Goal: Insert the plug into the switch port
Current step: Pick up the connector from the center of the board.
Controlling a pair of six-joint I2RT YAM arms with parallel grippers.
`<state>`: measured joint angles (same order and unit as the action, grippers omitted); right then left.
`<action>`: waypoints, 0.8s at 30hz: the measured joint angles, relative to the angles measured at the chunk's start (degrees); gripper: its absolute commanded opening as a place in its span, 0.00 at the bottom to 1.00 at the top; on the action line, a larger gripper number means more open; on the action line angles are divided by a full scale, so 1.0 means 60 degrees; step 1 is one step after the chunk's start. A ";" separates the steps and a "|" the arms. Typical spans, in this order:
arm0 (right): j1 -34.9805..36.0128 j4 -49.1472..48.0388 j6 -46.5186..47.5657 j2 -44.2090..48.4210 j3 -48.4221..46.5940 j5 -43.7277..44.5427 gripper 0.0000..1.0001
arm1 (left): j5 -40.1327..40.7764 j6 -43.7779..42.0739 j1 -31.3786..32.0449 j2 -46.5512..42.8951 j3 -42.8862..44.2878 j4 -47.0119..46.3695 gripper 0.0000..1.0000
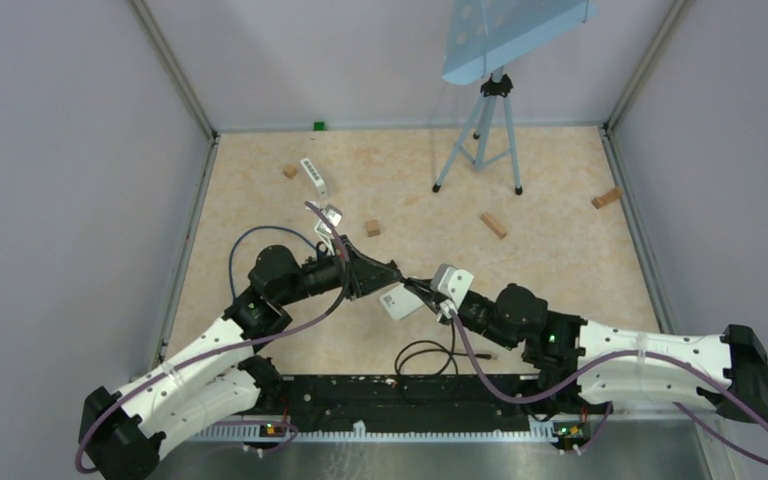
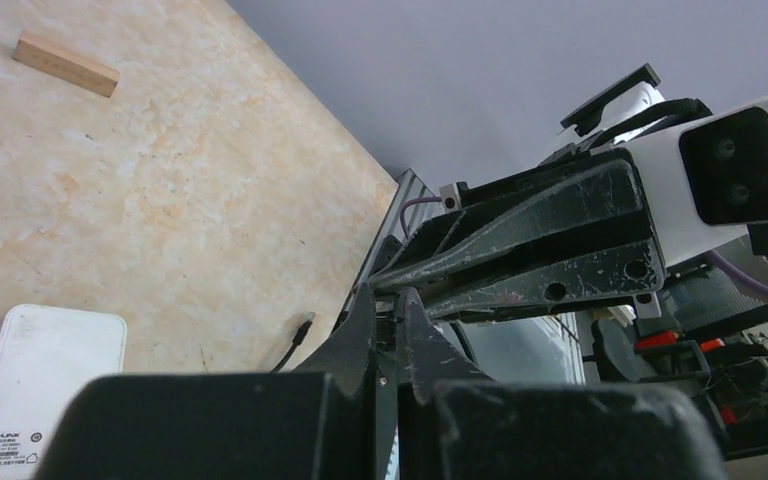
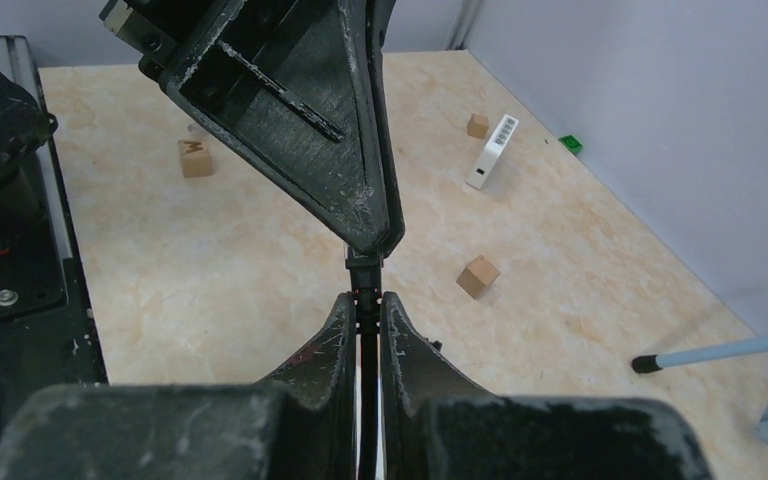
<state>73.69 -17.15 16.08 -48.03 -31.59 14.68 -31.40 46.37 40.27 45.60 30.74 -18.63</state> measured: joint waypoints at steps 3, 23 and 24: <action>0.0000 0.0018 -0.0127 -0.0004 -0.0004 -0.0040 0.43 | -0.0055 -0.0098 0.0004 -0.0007 -0.0033 -0.0029 0.00; -0.0018 0.2284 -0.4065 0.0495 -0.1818 -0.4608 0.50 | -0.3898 -0.6841 0.0066 -0.3683 -0.2306 -0.3107 0.00; -0.0018 0.2269 -0.4149 0.0372 -0.1898 -0.4841 0.49 | -0.4120 -0.7085 0.0066 -0.3687 -0.2306 -0.3126 0.00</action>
<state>73.58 -3.53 -8.82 -45.80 -42.98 -14.37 -56.12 3.86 40.66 23.49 16.91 -37.39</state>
